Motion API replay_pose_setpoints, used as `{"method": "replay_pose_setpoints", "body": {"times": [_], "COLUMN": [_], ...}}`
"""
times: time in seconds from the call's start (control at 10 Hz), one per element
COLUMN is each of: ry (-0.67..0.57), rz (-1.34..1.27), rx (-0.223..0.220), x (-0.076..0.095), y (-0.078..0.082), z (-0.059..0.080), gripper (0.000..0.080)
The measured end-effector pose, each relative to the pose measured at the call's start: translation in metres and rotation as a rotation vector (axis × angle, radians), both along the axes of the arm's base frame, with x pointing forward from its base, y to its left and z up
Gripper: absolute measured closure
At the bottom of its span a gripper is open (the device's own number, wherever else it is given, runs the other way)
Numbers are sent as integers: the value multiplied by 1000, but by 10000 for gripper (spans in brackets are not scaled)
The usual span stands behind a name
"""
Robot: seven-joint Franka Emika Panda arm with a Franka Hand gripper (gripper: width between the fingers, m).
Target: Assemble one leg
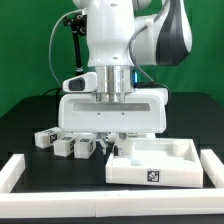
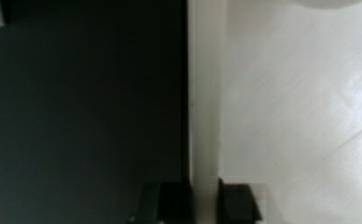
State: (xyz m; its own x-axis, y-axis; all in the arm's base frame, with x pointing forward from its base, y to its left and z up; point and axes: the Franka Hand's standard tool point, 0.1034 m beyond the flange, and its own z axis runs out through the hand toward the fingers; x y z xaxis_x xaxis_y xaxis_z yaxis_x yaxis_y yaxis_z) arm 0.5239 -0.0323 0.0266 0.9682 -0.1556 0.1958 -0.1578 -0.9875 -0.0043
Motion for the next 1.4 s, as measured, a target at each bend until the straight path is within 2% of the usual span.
{"method": "replay_pose_setpoints", "body": {"times": [0.1,0.2,0.6,0.8,0.9,1.0,1.1,1.2,1.3,1.4], "ry": [-2,-13,-67,-71,-70,-70,-70,-70,-70,-70], "rz": [2,32,101,101,101,101,101,101,101,101], "rx": [0,-6,-49,-53,-53,-53,-53,-53,-53,-53], "x": [2,12,43,46,46,46,46,46,46,46], "y": [2,11,13,11,11,11,10,10,10,10], "z": [0,0,-4,-3,-4,-4,-4,-4,-4,-4], "gripper": [747,747,747,747,679,543,543,343,220,220]}}
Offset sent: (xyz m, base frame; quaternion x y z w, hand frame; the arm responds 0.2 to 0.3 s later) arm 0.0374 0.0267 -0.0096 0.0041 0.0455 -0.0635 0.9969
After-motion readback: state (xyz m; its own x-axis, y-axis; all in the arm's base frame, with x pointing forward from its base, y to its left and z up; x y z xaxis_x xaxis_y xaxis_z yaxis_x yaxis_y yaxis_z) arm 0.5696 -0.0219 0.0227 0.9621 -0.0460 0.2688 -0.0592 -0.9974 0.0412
